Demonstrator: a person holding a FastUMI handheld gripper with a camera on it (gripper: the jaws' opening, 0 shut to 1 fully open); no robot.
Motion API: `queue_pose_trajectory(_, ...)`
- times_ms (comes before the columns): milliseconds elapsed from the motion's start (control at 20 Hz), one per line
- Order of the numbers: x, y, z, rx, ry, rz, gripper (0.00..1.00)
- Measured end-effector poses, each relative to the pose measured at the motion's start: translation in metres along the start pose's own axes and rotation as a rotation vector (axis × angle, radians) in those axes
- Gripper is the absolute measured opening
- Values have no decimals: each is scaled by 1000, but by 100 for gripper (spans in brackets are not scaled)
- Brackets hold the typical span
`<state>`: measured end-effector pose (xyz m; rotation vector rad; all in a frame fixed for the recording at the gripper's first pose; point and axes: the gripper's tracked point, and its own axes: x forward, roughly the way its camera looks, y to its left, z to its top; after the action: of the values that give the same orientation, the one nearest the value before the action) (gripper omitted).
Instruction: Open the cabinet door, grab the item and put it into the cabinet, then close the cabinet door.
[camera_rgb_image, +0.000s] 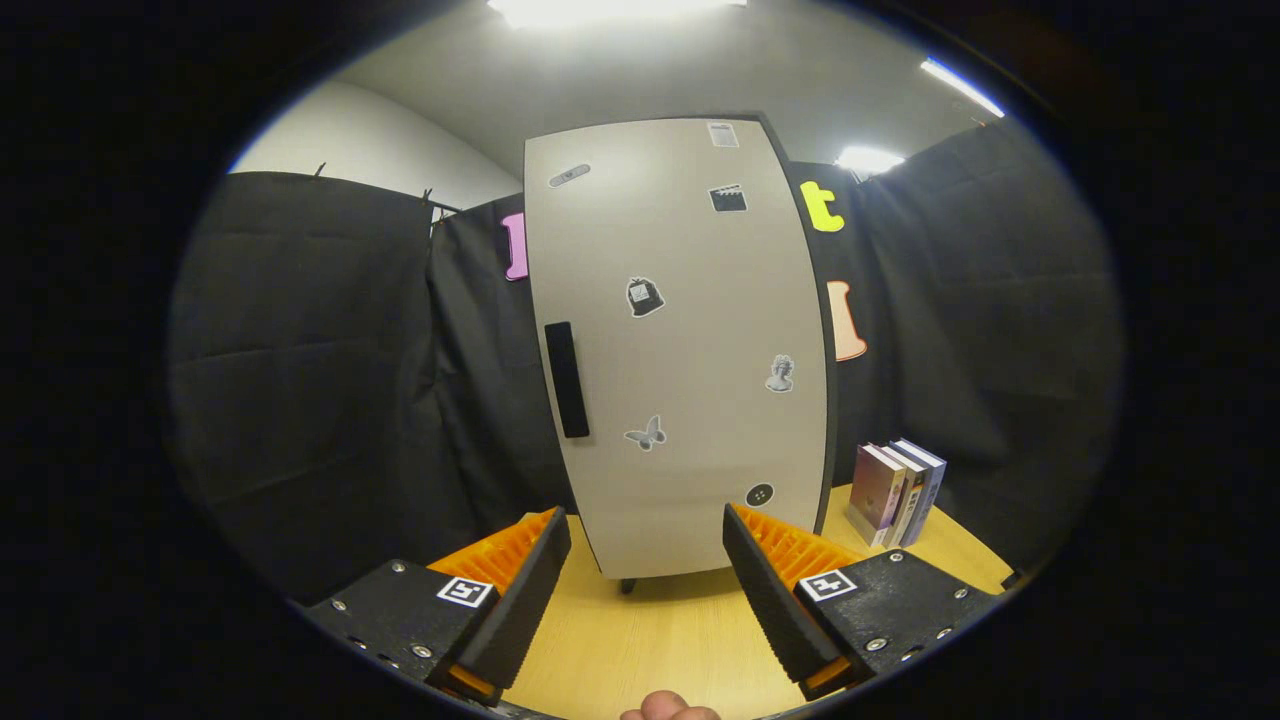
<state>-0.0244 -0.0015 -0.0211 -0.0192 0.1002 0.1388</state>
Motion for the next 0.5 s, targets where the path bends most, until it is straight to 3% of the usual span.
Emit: queue_pose_trajectory(500,-4,0,1,6,-3,3,95)
